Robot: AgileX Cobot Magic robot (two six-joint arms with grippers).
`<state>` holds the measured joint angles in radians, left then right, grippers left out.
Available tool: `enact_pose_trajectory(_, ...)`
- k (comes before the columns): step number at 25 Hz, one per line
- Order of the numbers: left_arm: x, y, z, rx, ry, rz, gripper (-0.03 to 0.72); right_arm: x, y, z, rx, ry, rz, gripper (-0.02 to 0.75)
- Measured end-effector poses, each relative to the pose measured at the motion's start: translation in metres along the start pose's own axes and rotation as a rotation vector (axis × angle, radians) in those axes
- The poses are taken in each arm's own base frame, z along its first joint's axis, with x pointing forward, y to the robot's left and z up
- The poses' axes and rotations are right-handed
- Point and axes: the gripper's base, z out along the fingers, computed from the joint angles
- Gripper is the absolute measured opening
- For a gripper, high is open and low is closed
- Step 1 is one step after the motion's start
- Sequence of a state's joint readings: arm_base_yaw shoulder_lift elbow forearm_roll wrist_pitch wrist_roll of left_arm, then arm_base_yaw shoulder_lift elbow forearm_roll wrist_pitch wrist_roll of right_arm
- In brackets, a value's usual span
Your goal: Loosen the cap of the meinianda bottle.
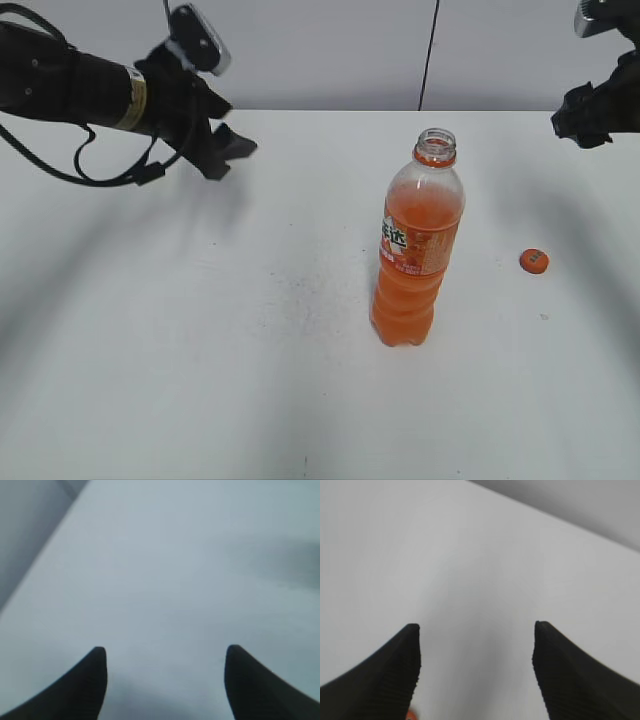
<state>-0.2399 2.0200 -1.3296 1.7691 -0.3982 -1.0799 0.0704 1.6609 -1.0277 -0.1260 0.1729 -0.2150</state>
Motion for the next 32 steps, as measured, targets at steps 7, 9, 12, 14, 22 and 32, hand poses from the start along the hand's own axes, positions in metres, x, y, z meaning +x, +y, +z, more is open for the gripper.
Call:
enact_pose_trajectory(7,0.018,0.049,-0.029,-0.583,0.267,-0.157,0.448,-0.013,-0.005,-0.011,0.037,-0.085,-0.078,0.526)
enact_pose_trajectory(9,0.026,0.053,-0.036,-0.658,0.365,-0.158,0.445,-0.017,-0.008,-0.012,0.046,-0.093,-0.079,0.526)
enact_pose_trajectory(12,0.041,0.050,-0.046,-0.676,0.557,-0.220,0.443,-0.024,-0.017,-0.015,0.064,-0.096,-0.041,0.526)
enact_pose_trajectory(14,0.051,0.044,-0.052,-0.616,0.687,-0.264,0.443,-0.025,-0.027,-0.018,0.080,-0.065,0.039,0.526)
enact_pose_trajectory(22,0.047,0.014,-0.085,-0.252,0.887,-0.552,0.443,-0.035,-0.049,-0.043,0.078,0.236,0.242,0.526)
enact_pose_trajectory(32,-0.043,0.030,-0.187,-0.270,0.713,-0.667,0.440,-0.065,-0.045,-0.095,-0.134,0.420,0.233,0.526)
